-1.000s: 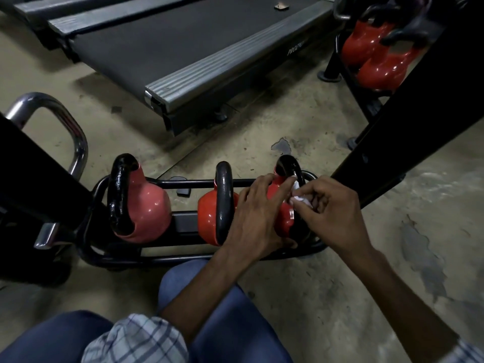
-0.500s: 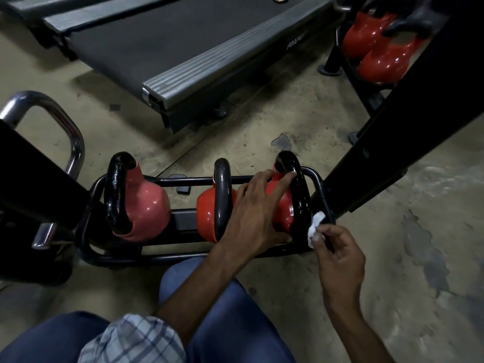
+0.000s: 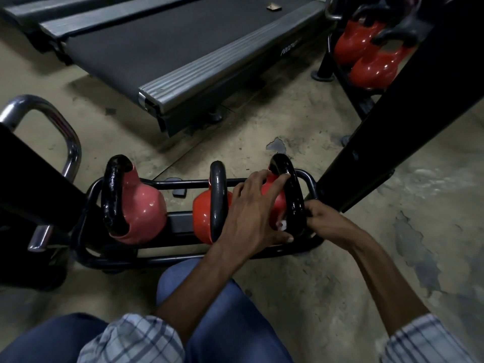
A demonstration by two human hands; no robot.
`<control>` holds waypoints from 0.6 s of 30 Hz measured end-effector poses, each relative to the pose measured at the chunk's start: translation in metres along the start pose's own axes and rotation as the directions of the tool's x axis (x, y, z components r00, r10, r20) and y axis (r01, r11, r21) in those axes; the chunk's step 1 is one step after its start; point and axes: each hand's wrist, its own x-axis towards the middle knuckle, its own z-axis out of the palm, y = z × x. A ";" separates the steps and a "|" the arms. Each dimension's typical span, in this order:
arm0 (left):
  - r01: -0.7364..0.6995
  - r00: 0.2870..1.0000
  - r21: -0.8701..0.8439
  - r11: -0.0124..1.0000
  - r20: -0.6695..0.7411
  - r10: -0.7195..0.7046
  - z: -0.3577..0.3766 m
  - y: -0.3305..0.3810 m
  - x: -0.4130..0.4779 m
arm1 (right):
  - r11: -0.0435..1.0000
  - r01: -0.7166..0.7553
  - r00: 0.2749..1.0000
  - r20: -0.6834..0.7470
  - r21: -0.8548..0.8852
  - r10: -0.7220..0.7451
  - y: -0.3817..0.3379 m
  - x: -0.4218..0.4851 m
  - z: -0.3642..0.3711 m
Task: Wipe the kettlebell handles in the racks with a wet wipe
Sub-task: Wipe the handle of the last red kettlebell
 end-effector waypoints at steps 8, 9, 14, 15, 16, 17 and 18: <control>-0.008 1.000 0.000 1.000 -0.015 0.008 -0.001 -0.002 -0.002 | 0.944 0.158 0.943 -0.329 0.289 -0.057 0.021 -0.053 0.006; -0.006 1.000 -0.001 1.000 -0.011 0.006 -0.001 -0.001 -0.001 | 0.956 0.188 0.916 -0.392 0.224 -0.088 0.016 -0.059 0.011; -0.002 1.000 0.003 1.000 -0.009 0.002 0.001 0.001 0.003 | 0.957 0.289 0.761 -0.604 -0.015 -0.239 -0.004 -0.065 0.031; -0.002 1.000 0.005 1.000 -0.010 0.002 0.001 0.001 0.003 | 0.956 0.287 0.719 -0.645 -0.062 -0.257 -0.006 -0.063 0.036; -0.002 1.000 0.009 1.000 -0.013 0.002 0.002 0.001 0.003 | 0.952 0.284 0.676 -0.681 -0.110 -0.280 -0.010 -0.061 0.041; -0.002 1.000 0.012 1.000 -0.015 0.002 0.002 0.002 0.003 | 0.948 0.283 0.634 -0.713 -0.148 -0.300 -0.013 -0.059 0.045; -0.002 1.000 0.013 1.000 -0.017 0.003 0.002 0.002 0.003 | 0.943 0.285 0.596 -0.740 -0.169 -0.313 -0.017 -0.057 0.047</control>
